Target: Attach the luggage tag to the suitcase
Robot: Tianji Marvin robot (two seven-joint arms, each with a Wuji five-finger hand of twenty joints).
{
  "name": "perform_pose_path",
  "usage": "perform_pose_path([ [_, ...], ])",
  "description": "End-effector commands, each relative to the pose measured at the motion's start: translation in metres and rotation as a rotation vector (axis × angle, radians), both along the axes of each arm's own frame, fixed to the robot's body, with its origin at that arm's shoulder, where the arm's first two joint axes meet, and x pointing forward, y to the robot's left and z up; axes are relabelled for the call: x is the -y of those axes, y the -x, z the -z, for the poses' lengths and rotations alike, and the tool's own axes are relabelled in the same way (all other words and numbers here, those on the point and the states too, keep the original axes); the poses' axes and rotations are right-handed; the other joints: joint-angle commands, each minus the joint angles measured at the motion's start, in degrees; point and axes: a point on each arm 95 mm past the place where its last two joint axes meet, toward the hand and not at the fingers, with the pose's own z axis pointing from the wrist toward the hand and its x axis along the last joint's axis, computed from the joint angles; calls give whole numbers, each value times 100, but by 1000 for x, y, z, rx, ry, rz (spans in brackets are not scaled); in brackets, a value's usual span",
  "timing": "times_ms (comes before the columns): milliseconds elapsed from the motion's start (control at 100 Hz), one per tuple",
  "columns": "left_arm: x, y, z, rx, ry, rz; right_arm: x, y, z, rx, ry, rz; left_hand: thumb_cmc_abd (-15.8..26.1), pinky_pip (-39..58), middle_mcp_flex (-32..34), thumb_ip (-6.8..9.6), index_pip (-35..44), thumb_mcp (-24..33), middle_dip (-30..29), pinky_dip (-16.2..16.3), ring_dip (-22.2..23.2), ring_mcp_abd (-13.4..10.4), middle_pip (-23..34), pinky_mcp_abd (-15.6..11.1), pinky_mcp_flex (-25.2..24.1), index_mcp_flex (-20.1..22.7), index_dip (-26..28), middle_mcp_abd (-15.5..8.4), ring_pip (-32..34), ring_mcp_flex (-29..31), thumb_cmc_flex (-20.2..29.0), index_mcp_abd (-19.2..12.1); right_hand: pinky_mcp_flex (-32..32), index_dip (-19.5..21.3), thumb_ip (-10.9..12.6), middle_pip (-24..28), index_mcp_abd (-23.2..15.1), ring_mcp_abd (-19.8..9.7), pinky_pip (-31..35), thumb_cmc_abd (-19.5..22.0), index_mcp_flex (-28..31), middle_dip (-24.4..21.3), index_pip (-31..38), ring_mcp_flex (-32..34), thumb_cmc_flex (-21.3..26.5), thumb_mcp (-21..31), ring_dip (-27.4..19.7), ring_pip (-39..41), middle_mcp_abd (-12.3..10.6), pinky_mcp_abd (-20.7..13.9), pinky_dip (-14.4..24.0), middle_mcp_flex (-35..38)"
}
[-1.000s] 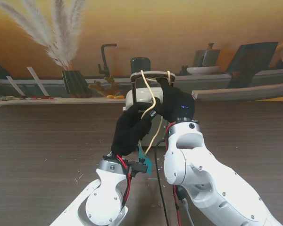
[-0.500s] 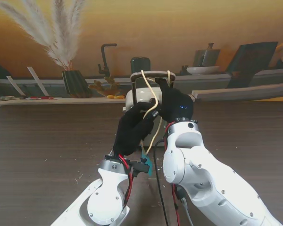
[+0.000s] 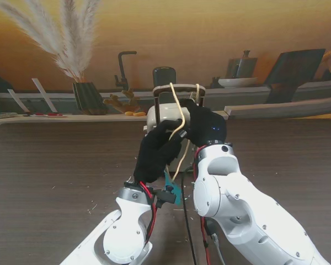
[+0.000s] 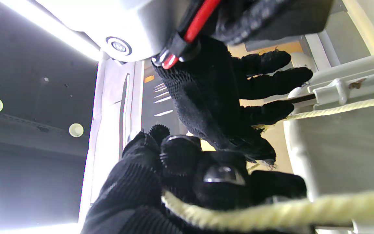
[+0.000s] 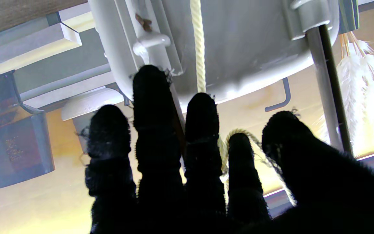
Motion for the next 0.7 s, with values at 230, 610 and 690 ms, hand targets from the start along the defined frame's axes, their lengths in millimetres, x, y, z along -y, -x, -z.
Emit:
perform_pose_path([
  [230,2,1,-4,0,2,3,4,9,3,6,2,-25,15,1479,-21,73,-37,-117,40,-116,20,148,-66,-515,98,45,-96,89,21,-24,108,-105,42,1311,148,89,-258,-21,44,-580,1161,83,215,-6,-299,497,-88,2,28,62,-66,-121],
  [610,-3,-1,-3,-13,-12,-26,7,10,1,30,13,-44,23,1338,-111,74,-101,-120,12,-492,8,232,-172,-242,-37,18,-154,66,-166,-270,73,-209,115,2799,-745,207,-622,-270,-55,-2026,1659,103,1725,-41,-232,536,-145,-130,-199,-151,-216,-341],
  [690,-4,-2,-2,-18,-18,-35,7,12,2,38,17,-50,22,1303,-138,75,-103,-120,11,-519,8,242,-188,-209,-102,17,-153,62,-200,-323,71,-227,147,2870,-975,210,-907,-307,-80,-2297,1715,104,2585,-17,30,564,-160,-150,-212,-176,-249,-335],
])
